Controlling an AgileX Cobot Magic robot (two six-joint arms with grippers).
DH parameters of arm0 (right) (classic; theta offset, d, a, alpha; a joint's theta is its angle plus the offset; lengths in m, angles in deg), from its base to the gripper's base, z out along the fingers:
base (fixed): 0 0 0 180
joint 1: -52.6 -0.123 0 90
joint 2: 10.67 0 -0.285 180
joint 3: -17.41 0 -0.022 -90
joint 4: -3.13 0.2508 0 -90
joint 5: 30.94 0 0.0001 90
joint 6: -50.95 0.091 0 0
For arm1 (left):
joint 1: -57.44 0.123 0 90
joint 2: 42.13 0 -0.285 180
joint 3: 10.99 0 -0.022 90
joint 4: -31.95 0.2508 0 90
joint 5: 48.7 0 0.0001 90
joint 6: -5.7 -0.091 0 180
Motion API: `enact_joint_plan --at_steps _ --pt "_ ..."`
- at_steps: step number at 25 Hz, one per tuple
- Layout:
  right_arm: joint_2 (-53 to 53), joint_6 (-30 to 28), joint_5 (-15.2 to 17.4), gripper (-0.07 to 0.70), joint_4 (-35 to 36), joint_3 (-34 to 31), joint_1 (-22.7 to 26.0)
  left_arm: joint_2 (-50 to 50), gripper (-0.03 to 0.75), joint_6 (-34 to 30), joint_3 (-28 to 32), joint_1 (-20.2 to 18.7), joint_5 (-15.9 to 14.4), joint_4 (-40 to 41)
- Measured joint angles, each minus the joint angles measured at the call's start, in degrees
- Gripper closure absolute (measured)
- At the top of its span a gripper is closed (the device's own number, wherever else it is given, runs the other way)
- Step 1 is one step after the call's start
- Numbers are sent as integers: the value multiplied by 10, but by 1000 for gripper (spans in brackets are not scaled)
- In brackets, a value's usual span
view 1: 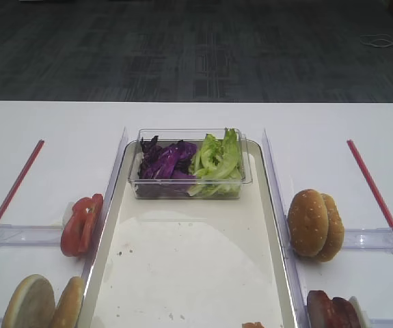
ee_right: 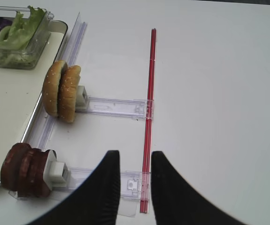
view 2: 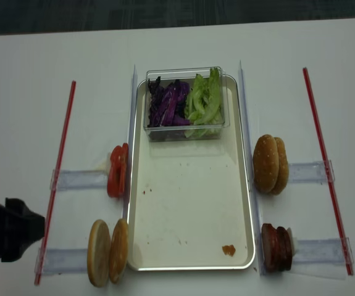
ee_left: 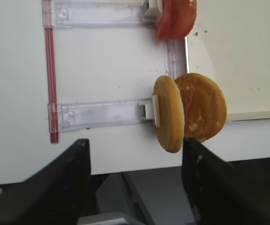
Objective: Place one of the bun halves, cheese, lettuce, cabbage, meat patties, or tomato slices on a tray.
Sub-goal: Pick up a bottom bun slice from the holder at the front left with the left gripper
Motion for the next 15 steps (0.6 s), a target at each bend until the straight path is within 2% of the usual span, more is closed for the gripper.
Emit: enact_joint_plan --at_steps 15 --pt "0 0 0 430 0 0 0 -31 310 28 -2 -55 1 -2"
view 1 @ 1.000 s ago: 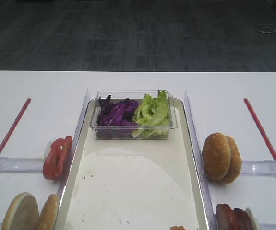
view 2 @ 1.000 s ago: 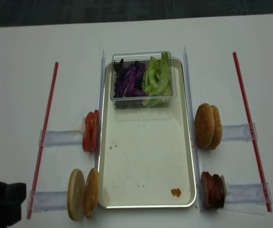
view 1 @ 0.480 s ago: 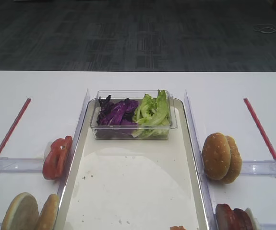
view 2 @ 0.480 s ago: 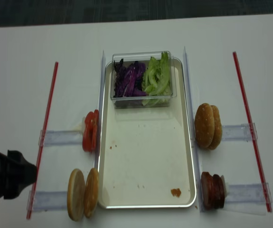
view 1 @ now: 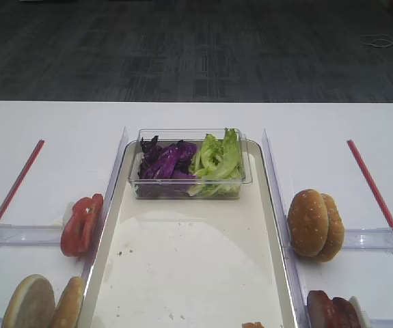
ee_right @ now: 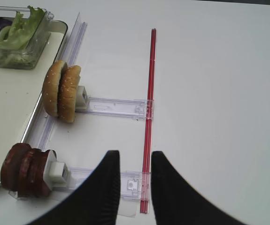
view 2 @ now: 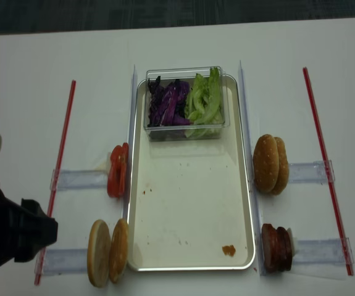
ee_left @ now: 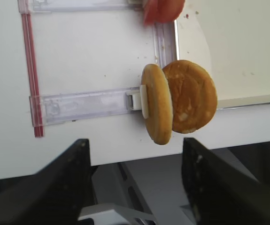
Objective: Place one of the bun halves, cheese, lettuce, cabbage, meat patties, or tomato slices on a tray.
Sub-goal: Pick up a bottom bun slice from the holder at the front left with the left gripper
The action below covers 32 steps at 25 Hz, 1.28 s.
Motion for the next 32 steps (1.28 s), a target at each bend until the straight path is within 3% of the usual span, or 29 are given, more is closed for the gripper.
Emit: enact_joint_plan --at_steps 15,32 --pt "0 0 0 430 0 0 0 -61 310 105 -1 -123 4 11" --pt "0 0 0 430 0 0 0 -190 312 219 -52 -264 11 27"
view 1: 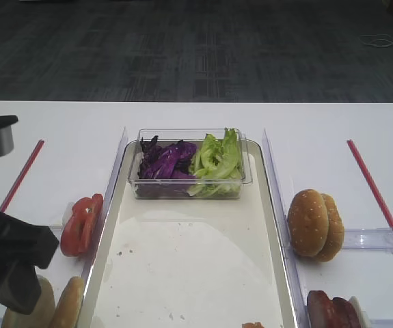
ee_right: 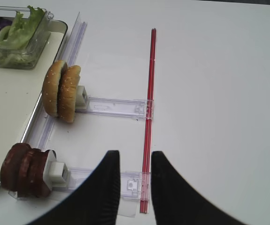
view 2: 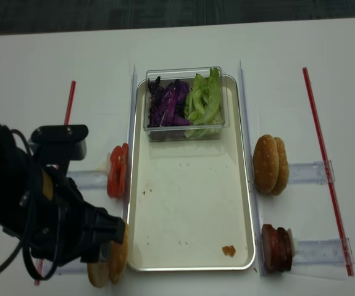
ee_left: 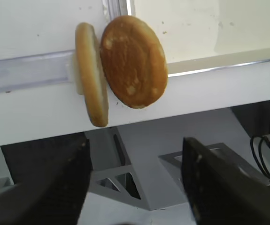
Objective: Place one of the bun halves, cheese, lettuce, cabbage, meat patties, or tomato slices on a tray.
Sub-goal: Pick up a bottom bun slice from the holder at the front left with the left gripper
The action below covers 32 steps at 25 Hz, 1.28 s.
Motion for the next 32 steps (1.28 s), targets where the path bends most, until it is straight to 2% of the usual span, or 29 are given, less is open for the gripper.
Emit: enact_joint_plan --at_steps 6,10,13,17,28,32 --pt "0 0 0 430 0 0 0 -47 312 36 -24 -50 1 1" --pt "0 0 0 430 0 0 0 -77 314 67 -39 -62 4 13" --pt "0 0 0 430 0 0 0 -107 323 77 -46 -67 9 16" --pt "0 -1 0 430 0 0 0 -139 341 79 -46 -67 33 17" --pt "0 -1 0 430 0 0 0 -196 347 81 -50 -67 73 40" --pt "0 -1 0 430 0 0 0 -207 347 81 -50 -67 78 47"
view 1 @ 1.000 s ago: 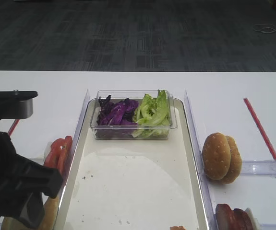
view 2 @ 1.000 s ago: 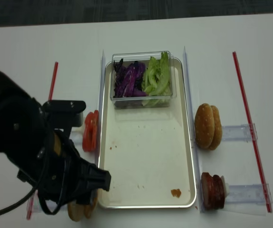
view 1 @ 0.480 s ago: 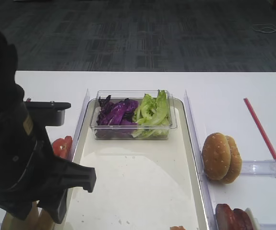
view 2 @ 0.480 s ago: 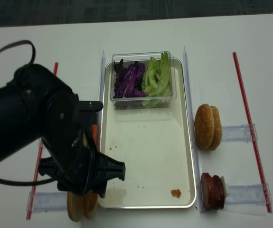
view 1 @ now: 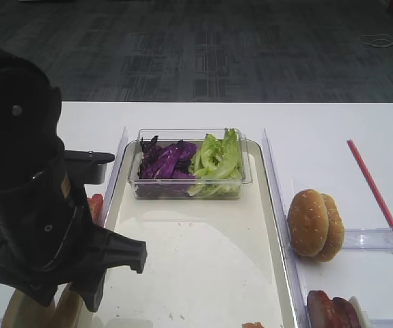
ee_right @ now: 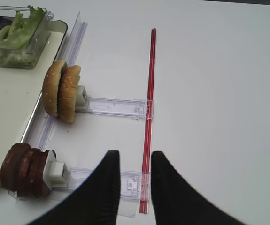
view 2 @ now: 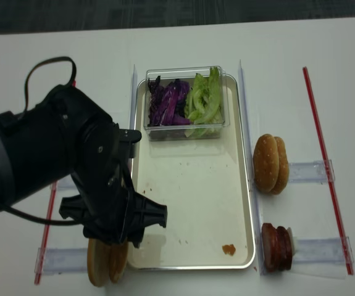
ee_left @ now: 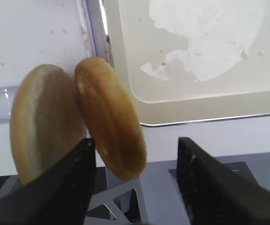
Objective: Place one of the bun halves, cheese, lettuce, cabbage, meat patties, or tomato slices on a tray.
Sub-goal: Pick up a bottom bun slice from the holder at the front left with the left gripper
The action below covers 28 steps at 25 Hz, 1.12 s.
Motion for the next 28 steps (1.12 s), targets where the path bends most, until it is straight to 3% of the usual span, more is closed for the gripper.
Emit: enact_joint_plan --at_steps 16,19,28 --pt "0 0 0 430 0 0 0 -54 359 5 0 0 1 6" --pt "0 0 0 430 0 0 0 -54 395 5 0 0 0 6" --pt "0 0 0 430 0 0 0 -54 578 16 -1 0 -41 38"
